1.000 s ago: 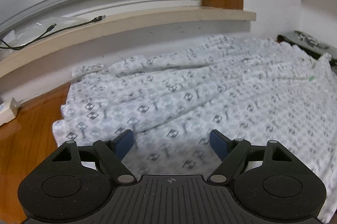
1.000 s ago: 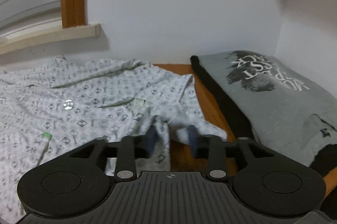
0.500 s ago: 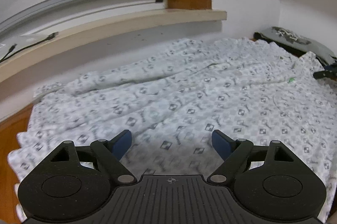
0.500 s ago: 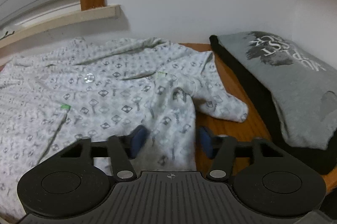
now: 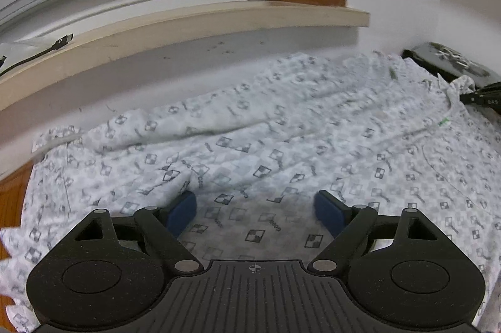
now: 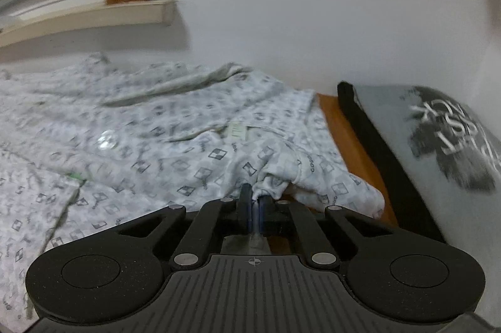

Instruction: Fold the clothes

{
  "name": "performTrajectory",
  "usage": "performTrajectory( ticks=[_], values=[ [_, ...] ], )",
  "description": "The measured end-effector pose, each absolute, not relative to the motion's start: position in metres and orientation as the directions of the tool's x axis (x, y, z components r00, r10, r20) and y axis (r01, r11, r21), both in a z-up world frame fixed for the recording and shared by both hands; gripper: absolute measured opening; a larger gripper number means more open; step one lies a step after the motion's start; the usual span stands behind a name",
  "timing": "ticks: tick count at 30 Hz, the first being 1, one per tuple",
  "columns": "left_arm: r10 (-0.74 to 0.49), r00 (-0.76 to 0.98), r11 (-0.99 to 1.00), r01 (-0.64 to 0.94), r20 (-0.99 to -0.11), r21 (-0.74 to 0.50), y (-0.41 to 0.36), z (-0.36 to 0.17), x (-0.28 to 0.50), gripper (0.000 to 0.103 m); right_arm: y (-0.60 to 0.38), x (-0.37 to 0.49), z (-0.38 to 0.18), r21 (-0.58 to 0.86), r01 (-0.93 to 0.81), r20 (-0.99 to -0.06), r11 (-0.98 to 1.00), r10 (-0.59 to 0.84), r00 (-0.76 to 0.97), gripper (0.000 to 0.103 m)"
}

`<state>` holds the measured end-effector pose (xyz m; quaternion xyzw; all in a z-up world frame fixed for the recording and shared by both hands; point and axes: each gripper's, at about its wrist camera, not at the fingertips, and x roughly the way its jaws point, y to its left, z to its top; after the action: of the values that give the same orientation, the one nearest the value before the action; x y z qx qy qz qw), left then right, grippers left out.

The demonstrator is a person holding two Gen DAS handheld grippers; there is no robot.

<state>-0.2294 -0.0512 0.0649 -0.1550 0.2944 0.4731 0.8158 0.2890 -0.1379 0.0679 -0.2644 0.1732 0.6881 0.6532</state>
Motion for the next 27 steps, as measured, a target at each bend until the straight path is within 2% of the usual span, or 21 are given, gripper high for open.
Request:
performTrajectory(
  ticks=[3, 6, 8, 13, 18, 20, 22, 25, 27],
  values=[
    [0.687, 0.366, 0.485, -0.874, -0.628, 0.021, -0.036, 0.065, -0.229, 0.087, -0.113, 0.283, 0.065, -0.121, -0.99, -0.58, -0.073, 0.815, 0.011, 0.004],
    [0.685, 0.363, 0.481, -0.876, -0.632, 0.017, -0.03, 0.064, -0.229, 0.09, -0.098, 0.283, 0.064, -0.065, -0.996, -0.576, -0.059, 0.818, -0.011, 0.005],
    [0.677, 0.366, 0.49, -0.872, -0.639, 0.019, -0.031, 0.064, -0.227, 0.1, -0.095, 0.286, 0.063, -0.04, -0.997, -0.577, -0.062, 0.816, -0.028, 0.008],
    [0.715, 0.333, 0.458, -0.888, -0.615, 0.052, -0.056, 0.066, -0.234, 0.103, -0.098, 0.29, 0.062, -0.022, -0.998, -0.575, -0.053, 0.818, -0.03, 0.01],
    [0.73, 0.316, 0.429, -0.902, -0.605, 0.048, -0.074, 0.068, -0.253, 0.103, -0.095, 0.286, 0.063, -0.042, -0.999, -0.572, -0.012, 0.82, 0.014, 0.035],
    [0.721, 0.327, 0.416, -0.909, -0.611, 0.003, -0.07, 0.067, -0.261, 0.103, -0.095, 0.29, 0.064, -0.027, -1.0, -0.572, 0.002, 0.82, 0.017, 0.052],
    [0.711, 0.331, 0.408, -0.913, -0.621, -0.019, -0.066, 0.066, -0.263, 0.103, -0.101, 0.294, 0.066, -0.009, -1.0, -0.558, 0.008, 0.83, 0.012, 0.056],
    [0.714, 0.301, 0.408, -0.912, -0.633, 0.027, -0.066, 0.065, -0.256, 0.103, -0.121, 0.302, 0.074, 0.021, -1.0, -0.527, 0.007, 0.85, -0.005, 0.065],
    [0.715, 0.29, 0.41, -0.911, -0.636, 0.045, -0.066, 0.064, -0.252, 0.103, -0.142, 0.309, 0.081, 0.043, -0.999, -0.516, 0.001, 0.856, -0.021, 0.066]
  ],
)
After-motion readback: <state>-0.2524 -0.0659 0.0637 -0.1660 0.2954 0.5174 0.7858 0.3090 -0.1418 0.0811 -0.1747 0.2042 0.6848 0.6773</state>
